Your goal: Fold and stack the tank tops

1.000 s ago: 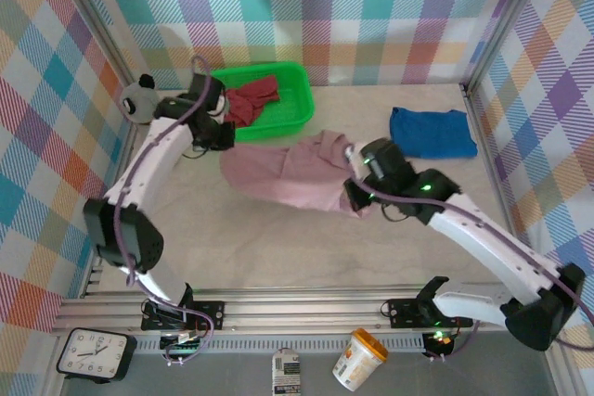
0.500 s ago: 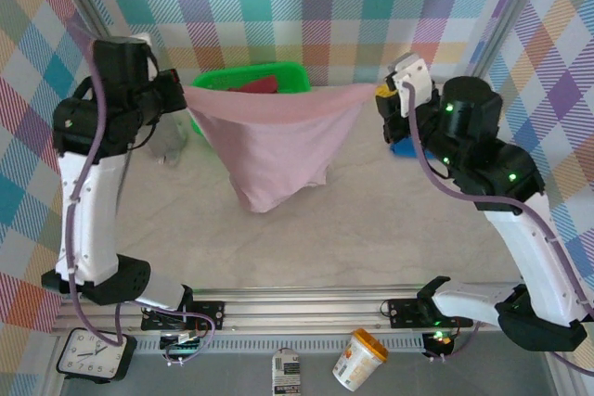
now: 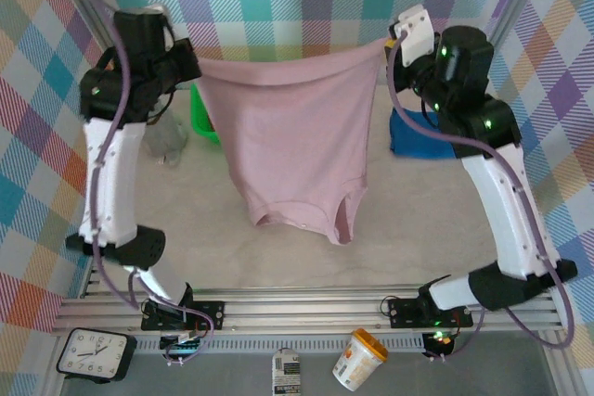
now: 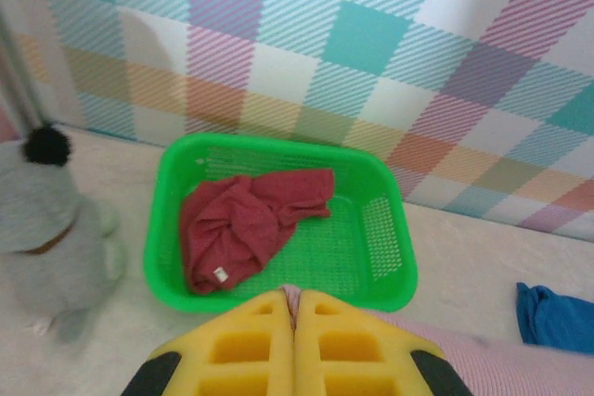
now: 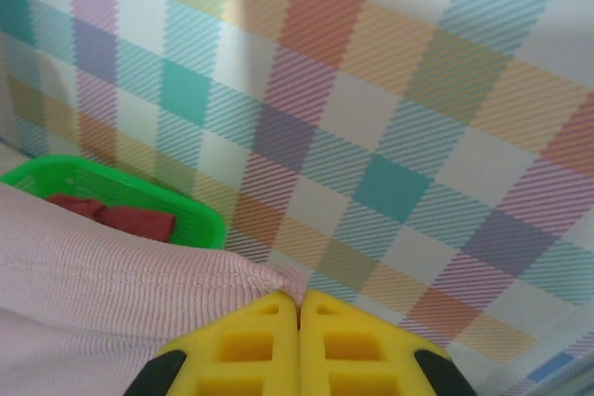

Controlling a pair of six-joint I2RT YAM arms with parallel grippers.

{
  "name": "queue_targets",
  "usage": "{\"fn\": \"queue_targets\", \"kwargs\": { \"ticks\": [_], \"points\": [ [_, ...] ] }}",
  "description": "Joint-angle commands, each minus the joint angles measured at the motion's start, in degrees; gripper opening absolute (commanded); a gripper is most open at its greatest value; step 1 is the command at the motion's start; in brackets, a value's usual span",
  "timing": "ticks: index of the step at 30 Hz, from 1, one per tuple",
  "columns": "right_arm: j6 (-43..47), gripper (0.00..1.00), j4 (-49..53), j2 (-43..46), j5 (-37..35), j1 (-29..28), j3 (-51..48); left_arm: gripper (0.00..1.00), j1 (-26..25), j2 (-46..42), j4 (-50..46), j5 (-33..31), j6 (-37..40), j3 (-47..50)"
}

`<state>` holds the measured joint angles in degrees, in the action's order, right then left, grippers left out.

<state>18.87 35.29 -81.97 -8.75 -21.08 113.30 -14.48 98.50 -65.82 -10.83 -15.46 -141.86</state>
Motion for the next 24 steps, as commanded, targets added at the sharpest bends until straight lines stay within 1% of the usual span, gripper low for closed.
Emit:
{"fn": "queue_targets", "kwargs": {
  "ticks": [1, 4, 6, 8, 11, 14, 15, 17, 19, 21, 24],
  "points": [
    [-3.6, 0.0, 1.1, -2.0, 5.1, 4.7, 8.7, 0.0, -0.2, 4.4, 7.3, 4.7, -0.2, -6.3],
    [-3.8, 0.0, 5.2, -3.9, 6.9, 7.2, 15.6, 0.0, -0.2, 9.4, 9.1, 6.6, 0.3, -13.0],
    [-3.6, 0.0, 7.3, -3.7, 7.8, 8.0, 18.0, 0.0, -0.2, 12.1, 9.6, 7.2, 0.8, -17.2],
    [-3.1, 0.0, 8.9, -2.4, 8.8, 8.2, 18.1, 0.0, -0.2, 13.1, 10.4, 8.5, 0.8, -18.5],
    [-3.1, 0.0, 10.6, 1.9, 12.9, 8.1, 13.8, 0.0, -0.3, 13.0, 9.0, 13.1, 1.3, -18.3],
    [-3.5, 0.0, 11.1, 8.5, 17.7, 8.0, 2.9, 0.0, -1.3, 11.6, 3.2, 14.7, 3.7, -15.3],
    [-3.6, 0.0, 11.8, 11.1, 19.2, 7.9, -1.4, 0.0, -1.5, 10.1, 1.7, 15.4, 3.8, -11.5],
    [-3.6, 0.0, 12.6, 16.3, 22.1, 7.8, -11.9, 0.0, -1.6, 4.9, 1.4, 16.8, 3.6, 0.7],
    [-5.7, 0.0, 13.0, 21.0, 26.0, 6.9, -23.2, 0.0, -1.8, -3.8, 8.0, 16.1, 2.2, 20.8],
    [-7.4, 0.0, 13.8, 24.1, 23.9, 2.8, -33.0, 0.0, -1.6, -10.9, 13.9, 14.5, 0.4, 37.5],
    [-11.9, 0.0, 14.3, 28.2, 17.4, -6.0, -45.6, 0.0, -1.6, -16.4, 15.7, 15.0, -1.8, 53.4]
  ]
}}
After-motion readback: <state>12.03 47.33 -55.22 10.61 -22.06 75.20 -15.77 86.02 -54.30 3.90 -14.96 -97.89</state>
